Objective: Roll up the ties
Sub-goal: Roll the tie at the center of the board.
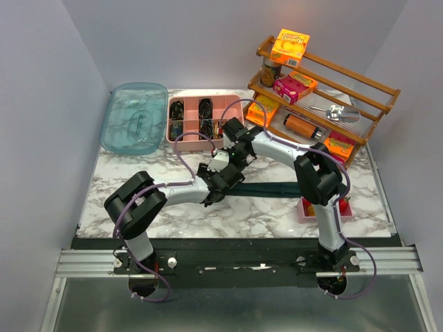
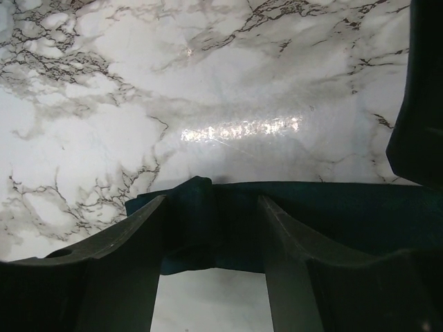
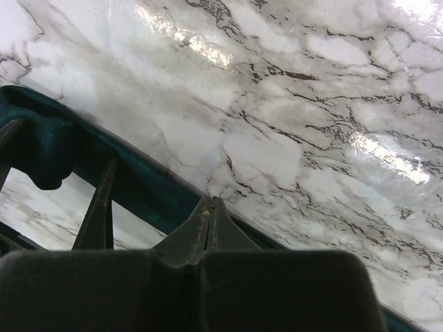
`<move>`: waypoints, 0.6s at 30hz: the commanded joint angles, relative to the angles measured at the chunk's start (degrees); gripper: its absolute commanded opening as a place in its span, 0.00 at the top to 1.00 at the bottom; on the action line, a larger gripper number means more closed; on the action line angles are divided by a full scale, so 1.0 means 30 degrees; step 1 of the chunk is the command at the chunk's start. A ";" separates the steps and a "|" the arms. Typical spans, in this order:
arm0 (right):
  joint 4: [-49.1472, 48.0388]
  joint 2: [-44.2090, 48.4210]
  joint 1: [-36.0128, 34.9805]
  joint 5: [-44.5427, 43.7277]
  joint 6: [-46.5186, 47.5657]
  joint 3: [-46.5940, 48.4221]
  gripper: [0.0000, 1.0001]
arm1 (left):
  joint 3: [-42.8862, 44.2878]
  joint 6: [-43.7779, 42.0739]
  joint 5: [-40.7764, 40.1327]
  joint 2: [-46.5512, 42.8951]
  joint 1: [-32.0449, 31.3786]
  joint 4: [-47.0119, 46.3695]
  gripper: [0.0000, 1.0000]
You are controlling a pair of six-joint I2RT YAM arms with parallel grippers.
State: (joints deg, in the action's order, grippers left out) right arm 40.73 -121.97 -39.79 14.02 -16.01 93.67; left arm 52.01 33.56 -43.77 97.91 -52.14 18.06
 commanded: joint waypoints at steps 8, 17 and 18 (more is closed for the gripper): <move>-0.0393 0.1048 -0.0008 0.1184 0.0678 0.0300 0.99 | -0.0345 0.0385 0.0849 -0.2751 -0.0081 0.0072 0.35; -0.0306 0.0932 -0.0739 0.2650 0.0825 0.2027 0.99 | -0.1367 0.0824 0.2308 -0.6294 0.1264 0.0278 0.19; -0.0247 0.0786 -0.0885 0.2941 0.0854 0.2638 0.99 | -0.1833 0.1115 0.2633 -0.6762 0.1557 0.0277 0.18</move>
State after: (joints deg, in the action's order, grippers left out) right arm 40.32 -120.60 -40.47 19.14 -14.46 97.17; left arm 49.74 34.13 -39.38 83.02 -50.46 18.57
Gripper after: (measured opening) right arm 0.009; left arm 0.798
